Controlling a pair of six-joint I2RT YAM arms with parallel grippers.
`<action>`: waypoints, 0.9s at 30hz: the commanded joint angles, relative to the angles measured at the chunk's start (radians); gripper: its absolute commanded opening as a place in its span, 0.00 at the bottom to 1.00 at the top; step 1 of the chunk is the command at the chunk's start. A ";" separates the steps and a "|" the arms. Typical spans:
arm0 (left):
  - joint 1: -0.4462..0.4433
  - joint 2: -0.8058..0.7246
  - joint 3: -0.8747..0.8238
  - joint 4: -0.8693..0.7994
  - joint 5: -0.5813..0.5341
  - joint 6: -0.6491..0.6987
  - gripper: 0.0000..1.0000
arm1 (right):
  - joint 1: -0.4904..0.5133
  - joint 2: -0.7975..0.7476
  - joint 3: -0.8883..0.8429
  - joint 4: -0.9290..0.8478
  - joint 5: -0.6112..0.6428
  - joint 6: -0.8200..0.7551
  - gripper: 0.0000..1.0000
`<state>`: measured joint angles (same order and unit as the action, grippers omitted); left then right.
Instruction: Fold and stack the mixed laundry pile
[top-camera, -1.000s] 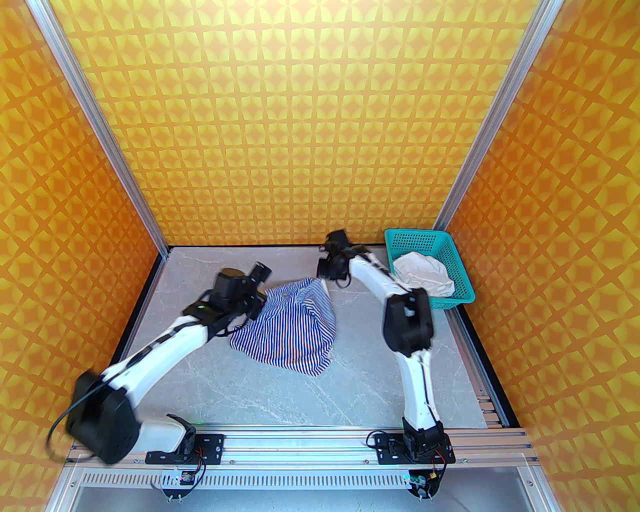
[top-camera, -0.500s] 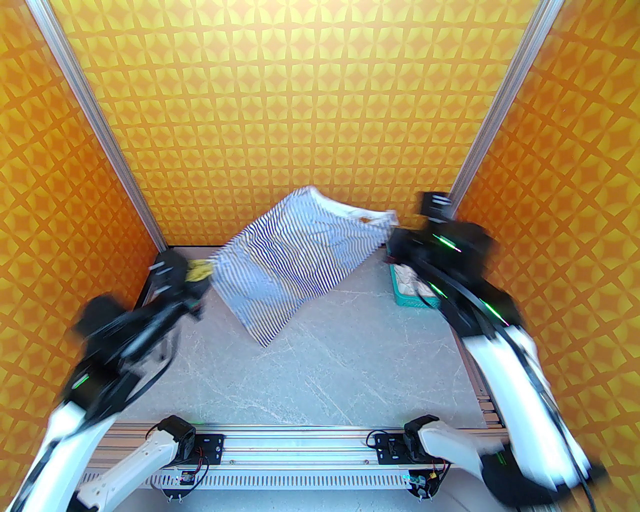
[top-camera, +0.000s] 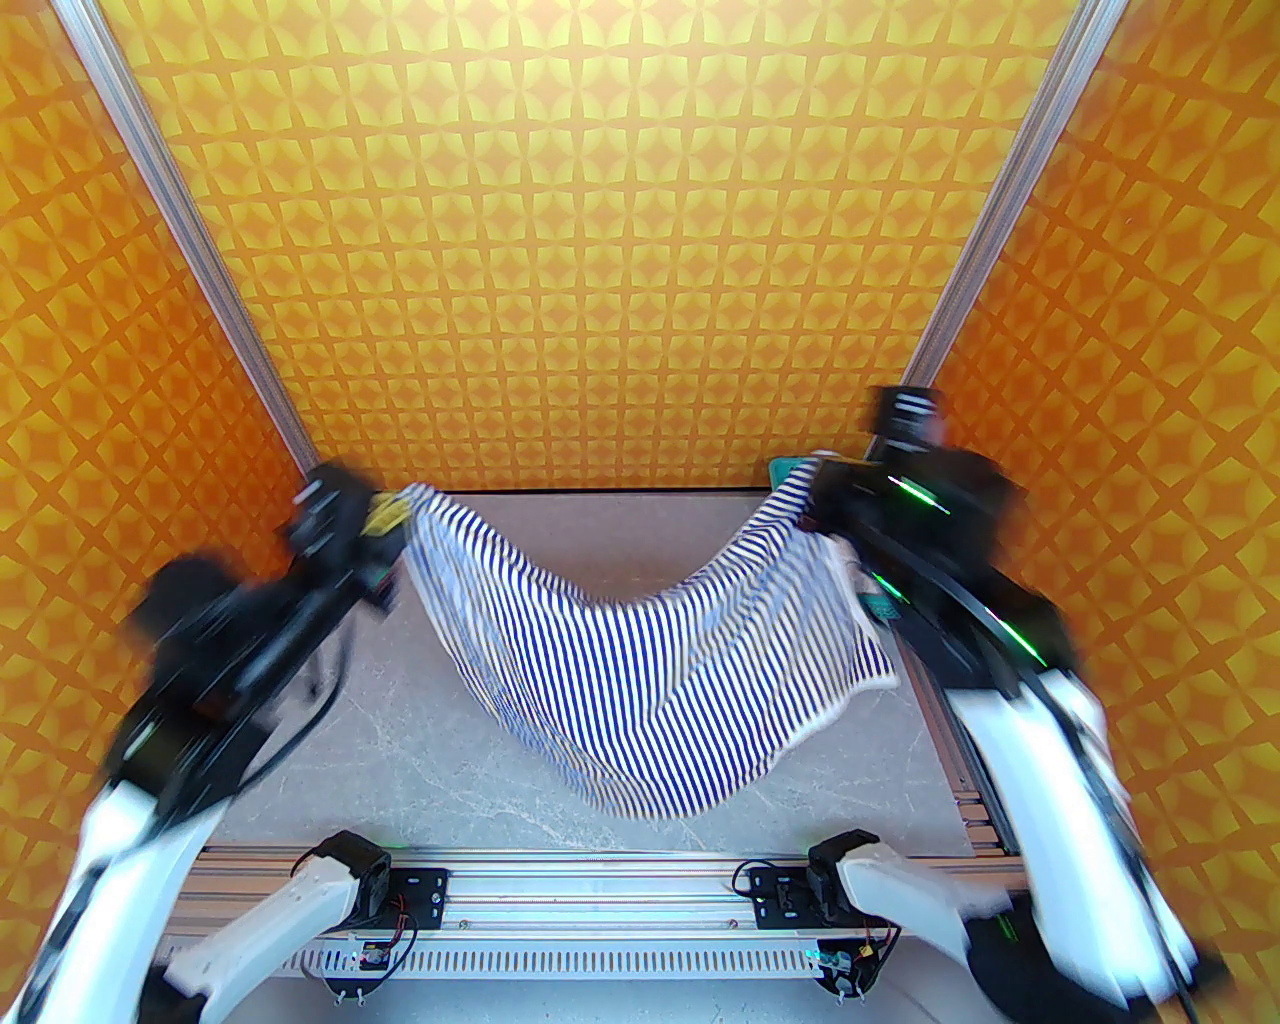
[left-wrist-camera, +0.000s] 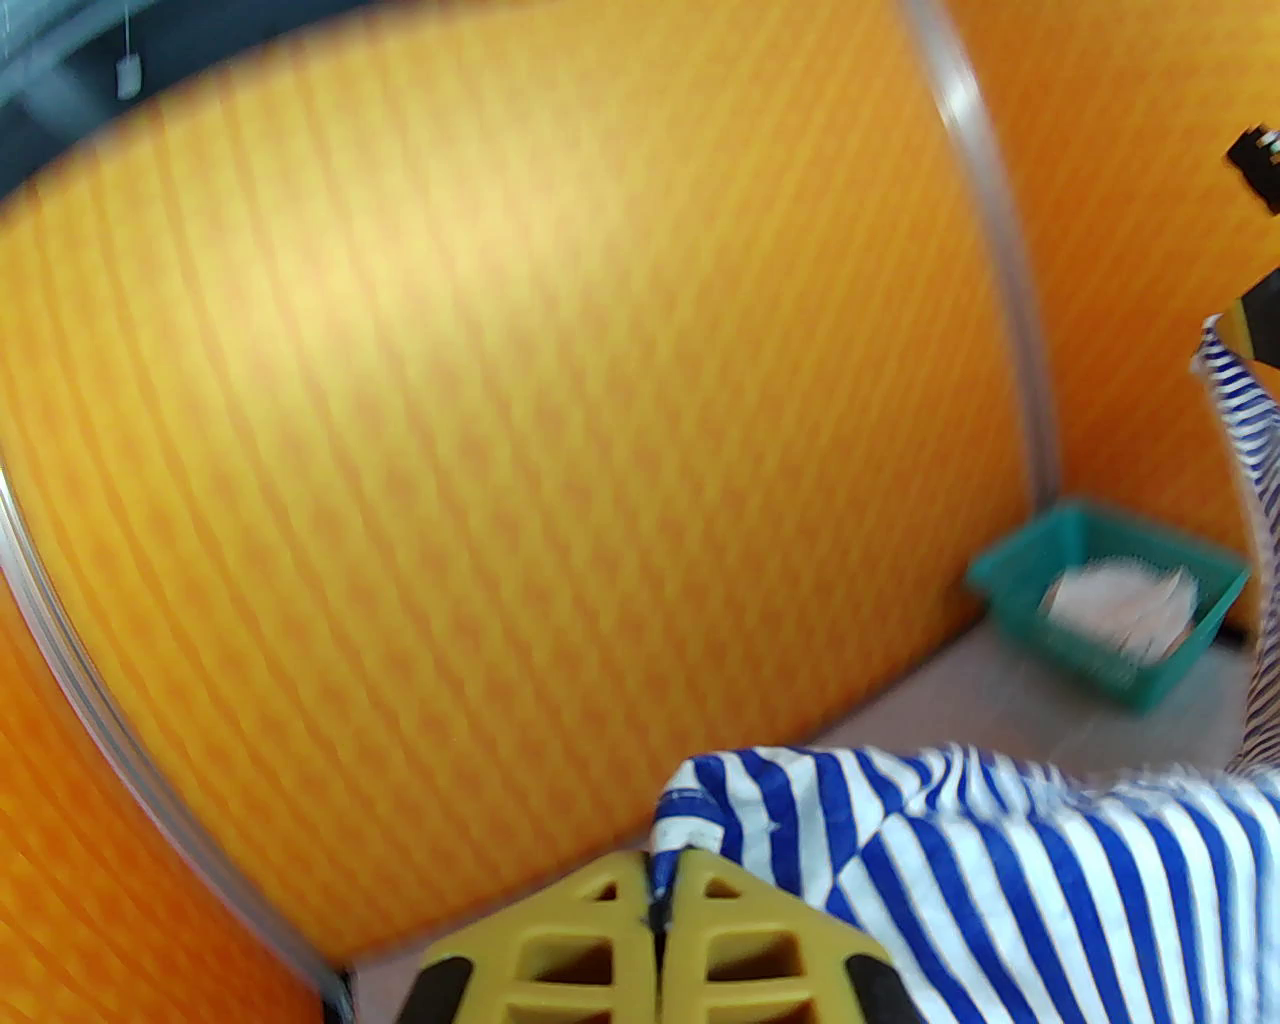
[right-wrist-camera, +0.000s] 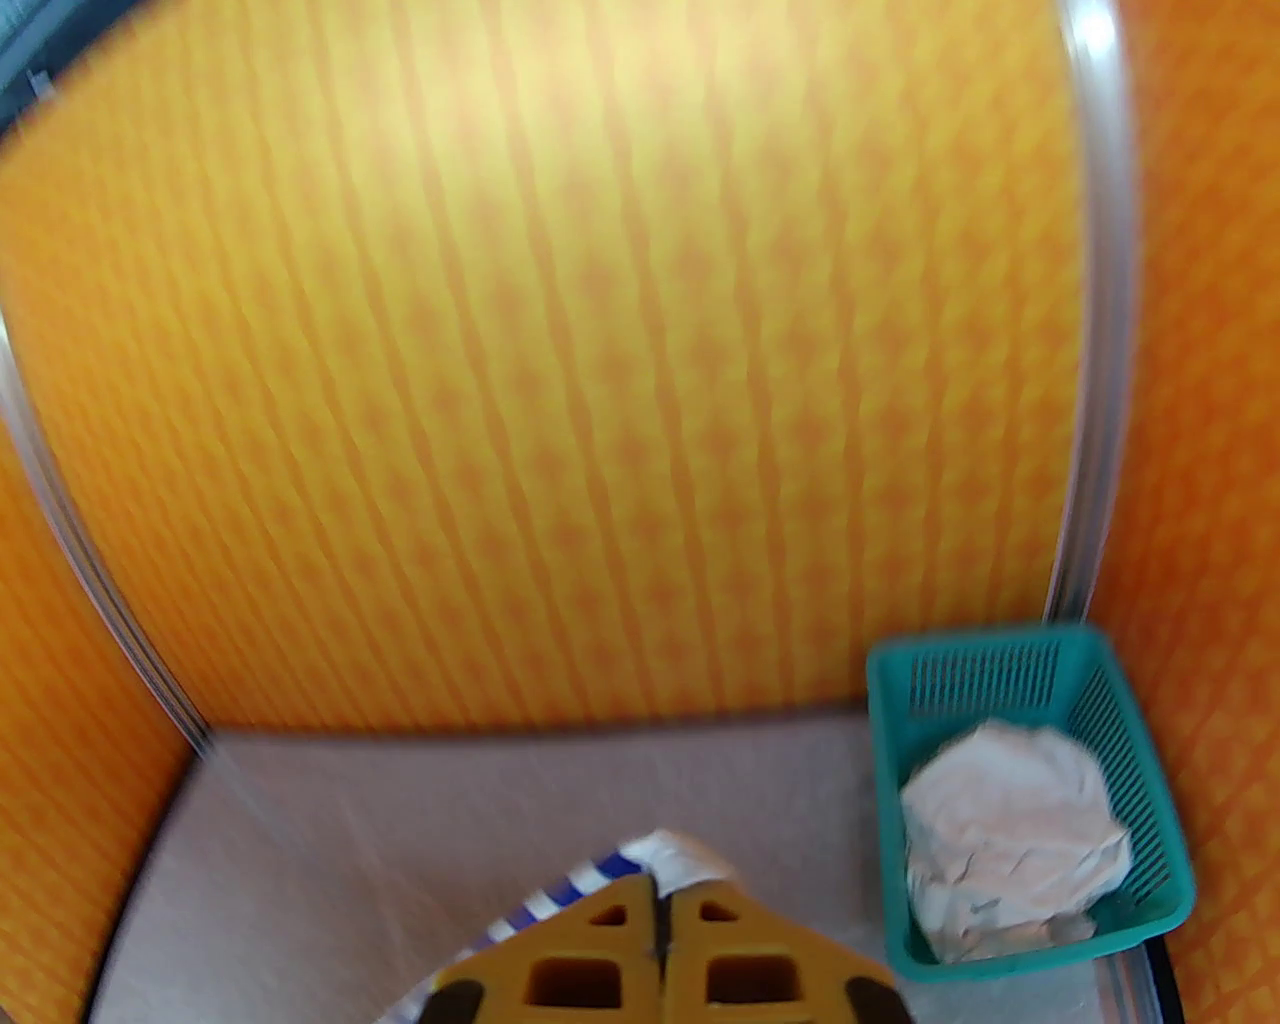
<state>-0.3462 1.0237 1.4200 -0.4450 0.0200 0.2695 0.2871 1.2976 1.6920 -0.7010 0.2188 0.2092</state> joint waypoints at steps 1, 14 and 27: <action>0.082 0.105 0.065 0.033 -0.013 -0.107 0.00 | -0.040 0.137 0.072 -0.038 -0.053 0.052 0.00; 0.252 0.495 -0.158 0.079 0.088 -0.345 0.65 | -0.094 0.516 -0.102 0.010 -0.238 0.144 0.64; 0.046 0.175 -0.616 -0.010 0.081 -0.563 0.65 | -0.073 0.359 -0.549 0.167 -0.402 0.211 0.64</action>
<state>-0.1944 1.2201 0.8680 -0.3946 0.0792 -0.2329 0.1955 1.6531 1.1946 -0.6235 -0.0917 0.3851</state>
